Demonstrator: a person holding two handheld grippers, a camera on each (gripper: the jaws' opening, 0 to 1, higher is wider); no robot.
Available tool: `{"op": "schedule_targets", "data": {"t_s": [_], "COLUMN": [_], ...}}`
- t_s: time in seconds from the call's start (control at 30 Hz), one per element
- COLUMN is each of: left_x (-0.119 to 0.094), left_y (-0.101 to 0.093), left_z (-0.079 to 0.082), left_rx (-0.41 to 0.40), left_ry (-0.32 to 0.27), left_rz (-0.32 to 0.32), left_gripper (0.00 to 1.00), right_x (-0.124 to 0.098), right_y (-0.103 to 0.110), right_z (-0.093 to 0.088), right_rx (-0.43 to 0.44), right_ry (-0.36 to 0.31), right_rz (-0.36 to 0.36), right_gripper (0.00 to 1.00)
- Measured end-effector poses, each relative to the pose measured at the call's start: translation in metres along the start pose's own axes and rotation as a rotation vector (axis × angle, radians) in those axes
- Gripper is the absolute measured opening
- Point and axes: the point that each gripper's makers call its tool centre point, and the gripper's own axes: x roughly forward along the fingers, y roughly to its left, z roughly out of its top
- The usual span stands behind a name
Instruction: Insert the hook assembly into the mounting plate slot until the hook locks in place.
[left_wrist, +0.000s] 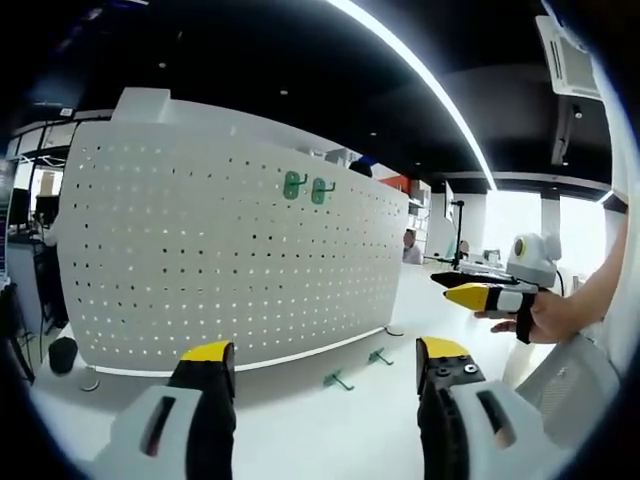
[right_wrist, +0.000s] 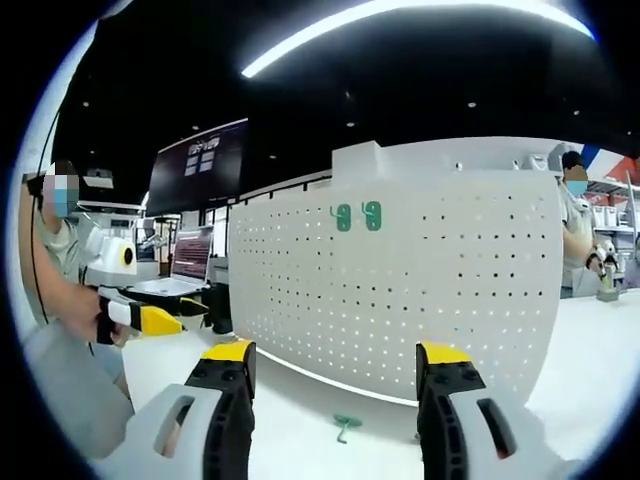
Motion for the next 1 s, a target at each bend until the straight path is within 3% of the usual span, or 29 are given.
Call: {"op": "schedule_targets", "data": {"t_s": [0.27,0.57,0.77,0.93,1.0], "left_x": [0.006,0.027,0.037,0.044,0.048], "left_y": [0.000,-0.003,-0.012,-0.021,-0.023], "left_z": [-0.001,-0.007,-0.016,-0.034,-0.034], "left_rx": [0.037,0.074,0.113,0.141,0.167], "left_ry": [0.028,0.100,0.167,0.285,0.290], "left_rz": [0.002,-0.058,-0.134,-0.213,-0.229], "left_gripper": [0.73,0.75,0.74,0.74,0.73], "right_x": [0.001,0.000,0.001,0.000,0.000], "right_y": [0.003,0.006,0.009,0.008,0.009], "right_z": [-0.003,-0.004,-0.005,-0.008,-0.008], "right_rx": [0.005,-0.002,0.013,0.015,0.017], "right_ry": [0.006,0.011,0.008,0.017,0.016], "right_rz": [0.009,0.020,0.034,0.038,0.039], "right_gripper": [0.62,0.61,0.61,0.60,0.60]}}
